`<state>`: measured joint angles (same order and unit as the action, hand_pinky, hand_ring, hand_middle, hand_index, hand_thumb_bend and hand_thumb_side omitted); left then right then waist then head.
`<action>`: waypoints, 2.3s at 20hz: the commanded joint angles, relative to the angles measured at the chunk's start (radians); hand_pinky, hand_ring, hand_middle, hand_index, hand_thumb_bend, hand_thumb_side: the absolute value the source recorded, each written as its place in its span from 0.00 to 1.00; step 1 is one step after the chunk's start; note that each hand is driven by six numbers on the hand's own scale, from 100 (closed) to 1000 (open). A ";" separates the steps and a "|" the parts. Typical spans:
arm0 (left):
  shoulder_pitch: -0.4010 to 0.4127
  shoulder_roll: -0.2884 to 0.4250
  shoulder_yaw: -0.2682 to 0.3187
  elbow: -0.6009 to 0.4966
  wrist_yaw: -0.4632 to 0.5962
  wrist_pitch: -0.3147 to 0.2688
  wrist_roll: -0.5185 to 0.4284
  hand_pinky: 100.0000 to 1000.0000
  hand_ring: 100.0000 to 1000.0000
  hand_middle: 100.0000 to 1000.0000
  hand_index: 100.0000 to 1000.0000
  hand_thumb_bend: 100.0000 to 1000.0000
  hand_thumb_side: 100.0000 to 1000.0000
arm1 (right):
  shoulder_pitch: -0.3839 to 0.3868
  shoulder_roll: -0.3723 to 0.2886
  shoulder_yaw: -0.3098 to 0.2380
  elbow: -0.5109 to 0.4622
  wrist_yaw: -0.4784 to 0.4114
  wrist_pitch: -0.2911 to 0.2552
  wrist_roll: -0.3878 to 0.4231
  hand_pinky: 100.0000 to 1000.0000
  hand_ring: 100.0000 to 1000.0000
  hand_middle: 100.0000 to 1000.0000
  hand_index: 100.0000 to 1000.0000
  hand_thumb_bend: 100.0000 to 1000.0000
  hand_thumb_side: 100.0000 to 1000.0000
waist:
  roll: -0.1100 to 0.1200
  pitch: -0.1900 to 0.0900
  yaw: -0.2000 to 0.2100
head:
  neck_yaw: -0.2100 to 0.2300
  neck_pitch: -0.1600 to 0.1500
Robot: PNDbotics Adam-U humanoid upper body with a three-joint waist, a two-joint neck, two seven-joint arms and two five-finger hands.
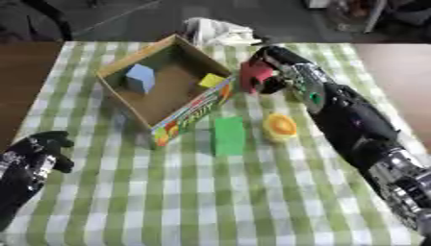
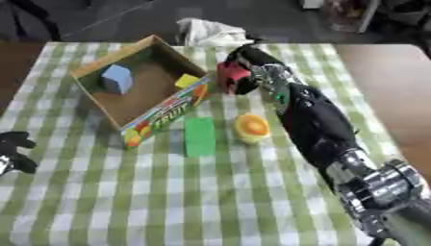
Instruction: Pick up objects on the table and place them in the box.
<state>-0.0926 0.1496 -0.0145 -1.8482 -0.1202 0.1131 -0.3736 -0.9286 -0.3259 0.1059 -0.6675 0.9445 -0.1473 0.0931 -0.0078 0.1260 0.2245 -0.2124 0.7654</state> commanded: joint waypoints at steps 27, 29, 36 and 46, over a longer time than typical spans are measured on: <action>-0.008 0.010 0.005 -0.015 -0.003 0.003 0.002 0.54 0.49 0.61 0.76 0.00 0.54 | -0.048 -0.030 0.144 -0.383 -0.253 -0.077 0.235 0.74 0.92 0.89 0.91 0.11 0.17 | -0.005 -0.019 0.008 | -0.007 0.005; -0.007 0.010 0.006 -0.015 -0.004 0.004 0.001 0.54 0.49 0.61 0.76 0.00 0.53 | -0.046 -0.038 0.135 -0.366 -0.246 -0.085 0.273 0.78 0.97 0.93 0.94 0.15 0.25 | -0.006 -0.020 0.006 | -0.007 0.005; -0.004 0.011 0.008 -0.015 -0.005 0.004 0.003 0.54 0.49 0.61 0.76 0.00 0.54 | -0.042 -0.083 0.091 -0.321 -0.212 -0.085 0.339 0.83 1.00 0.99 0.98 0.23 0.30 | -0.006 -0.021 -0.004 | -0.006 0.005; 0.001 0.013 0.011 -0.014 -0.008 0.005 0.004 0.54 0.49 0.61 0.76 0.00 0.54 | -0.020 -0.127 0.036 -0.214 -0.073 -0.047 0.421 0.84 1.00 1.00 1.00 0.31 0.41 | -0.008 -0.026 -0.013 | 0.001 0.005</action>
<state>-0.0873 0.1496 -0.0095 -1.8482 -0.1241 0.1173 -0.3707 -0.9311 -0.4270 0.1581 -0.8878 0.8477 -0.2050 0.5133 -0.0193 0.1139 0.2122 -0.2127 0.7654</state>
